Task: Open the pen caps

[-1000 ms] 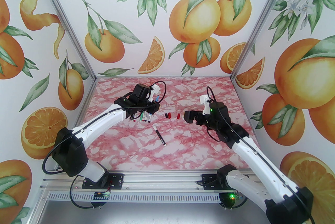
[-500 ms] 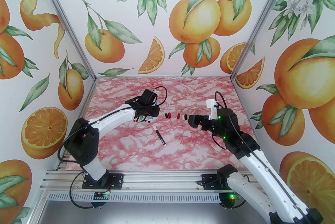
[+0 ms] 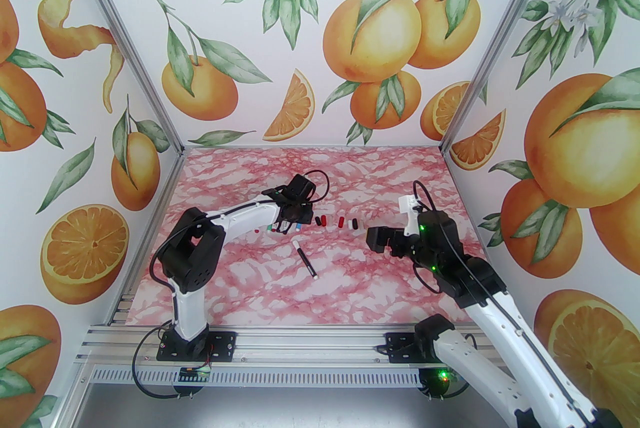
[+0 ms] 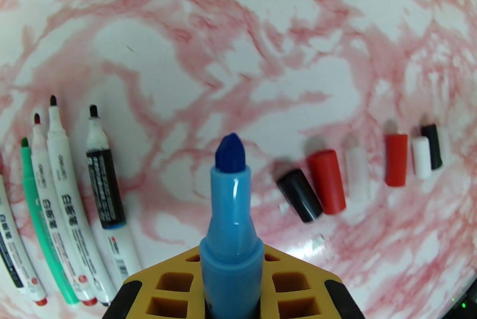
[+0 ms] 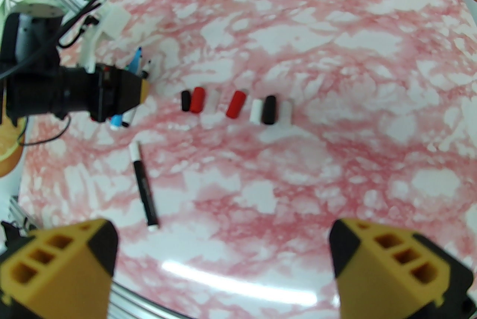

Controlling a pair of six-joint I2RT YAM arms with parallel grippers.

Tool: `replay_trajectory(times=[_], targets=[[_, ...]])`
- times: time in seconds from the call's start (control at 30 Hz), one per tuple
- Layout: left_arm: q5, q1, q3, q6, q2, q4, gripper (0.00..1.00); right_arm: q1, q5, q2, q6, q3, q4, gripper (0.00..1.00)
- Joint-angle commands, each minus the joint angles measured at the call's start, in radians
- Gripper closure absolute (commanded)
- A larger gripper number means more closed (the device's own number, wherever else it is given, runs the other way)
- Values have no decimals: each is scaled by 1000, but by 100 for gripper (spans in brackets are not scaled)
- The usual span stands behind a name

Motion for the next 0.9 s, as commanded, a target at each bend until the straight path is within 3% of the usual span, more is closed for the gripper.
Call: replay_trajectory(times=[0.0,0.87], targets=[[-89,-3,56,-10,35,-27,90,2,25,6,-5,-15,-5,0],[-187,-3,55,-24,123,-35,84,3,-10,30,-2,-33,23,0]])
